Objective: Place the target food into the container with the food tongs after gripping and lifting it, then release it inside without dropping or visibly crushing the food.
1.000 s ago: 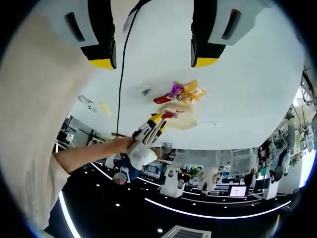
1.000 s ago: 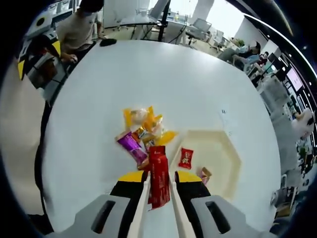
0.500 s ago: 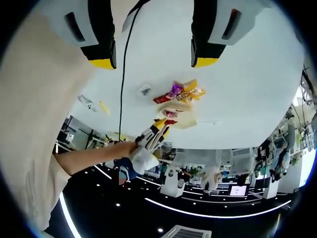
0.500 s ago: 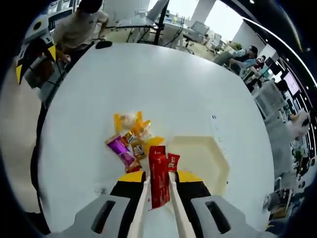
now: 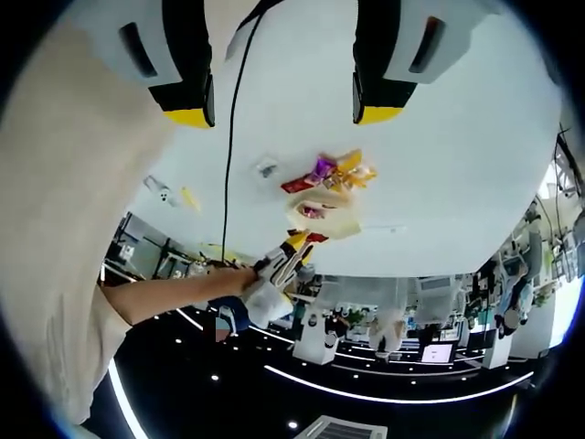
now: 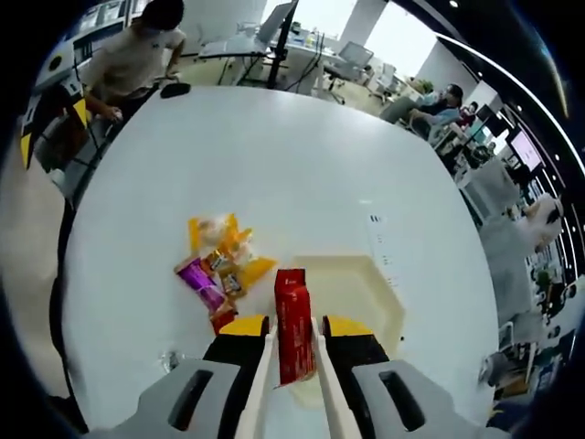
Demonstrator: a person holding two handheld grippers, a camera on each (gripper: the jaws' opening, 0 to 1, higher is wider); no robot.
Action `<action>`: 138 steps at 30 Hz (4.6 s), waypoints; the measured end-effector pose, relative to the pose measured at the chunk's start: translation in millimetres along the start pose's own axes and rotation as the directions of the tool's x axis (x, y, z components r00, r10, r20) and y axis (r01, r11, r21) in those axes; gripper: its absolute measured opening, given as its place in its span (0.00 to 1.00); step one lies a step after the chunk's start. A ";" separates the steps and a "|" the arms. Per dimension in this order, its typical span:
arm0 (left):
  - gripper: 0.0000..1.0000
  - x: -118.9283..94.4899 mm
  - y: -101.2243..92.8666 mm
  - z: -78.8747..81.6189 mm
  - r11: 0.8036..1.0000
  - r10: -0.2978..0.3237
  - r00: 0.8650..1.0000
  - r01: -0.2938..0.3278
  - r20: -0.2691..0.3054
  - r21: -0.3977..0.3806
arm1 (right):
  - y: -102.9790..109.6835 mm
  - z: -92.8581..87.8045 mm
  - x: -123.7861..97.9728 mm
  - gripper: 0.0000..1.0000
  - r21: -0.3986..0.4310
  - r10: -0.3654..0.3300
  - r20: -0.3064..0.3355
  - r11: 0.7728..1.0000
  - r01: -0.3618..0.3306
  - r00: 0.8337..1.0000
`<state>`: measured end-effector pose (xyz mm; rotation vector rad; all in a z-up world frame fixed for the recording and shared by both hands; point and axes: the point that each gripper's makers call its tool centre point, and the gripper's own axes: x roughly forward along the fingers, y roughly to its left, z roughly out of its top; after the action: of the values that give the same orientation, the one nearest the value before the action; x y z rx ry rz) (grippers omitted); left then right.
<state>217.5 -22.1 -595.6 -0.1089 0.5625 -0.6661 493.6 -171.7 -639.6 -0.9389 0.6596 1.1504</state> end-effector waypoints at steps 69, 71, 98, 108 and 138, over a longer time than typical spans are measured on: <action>0.61 0.7 1.8 -0.7 1.000 0.011 1.000 -0.011 -0.002 -0.011 | -32.2 -0.3 2.5 0.25 0.015 -0.041 0.012 0.999 0.041 0.999; 0.61 0.9 1.1 -0.4 1.000 0.010 1.000 -0.010 -0.002 -0.011 | -29.8 -0.7 1.2 0.25 0.015 -0.037 0.013 0.999 0.037 0.999; 0.61 3.8 -9.8 1.5 1.000 -0.023 1.000 0.023 0.004 0.020 | 41.0 -14.3 -11.2 0.26 0.112 0.045 0.041 0.992 -0.049 0.998; 0.61 0.5 -13.3 3.6 0.999 -0.022 1.000 0.021 0.014 0.024 | 63.9 -17.0 -7.3 0.27 0.111 0.075 0.027 0.991 -0.078 0.997; 0.61 -2.9 -6.3 -5.0 1.000 -0.008 1.000 0.008 0.011 -0.002 | 78.9 -25.3 11.2 0.27 0.085 0.137 -0.017 0.987 -0.135 0.990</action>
<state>209.5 -24.9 -596.8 -0.1164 0.5522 -0.6720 422.3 -179.3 -682.6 -0.8471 0.7950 1.2243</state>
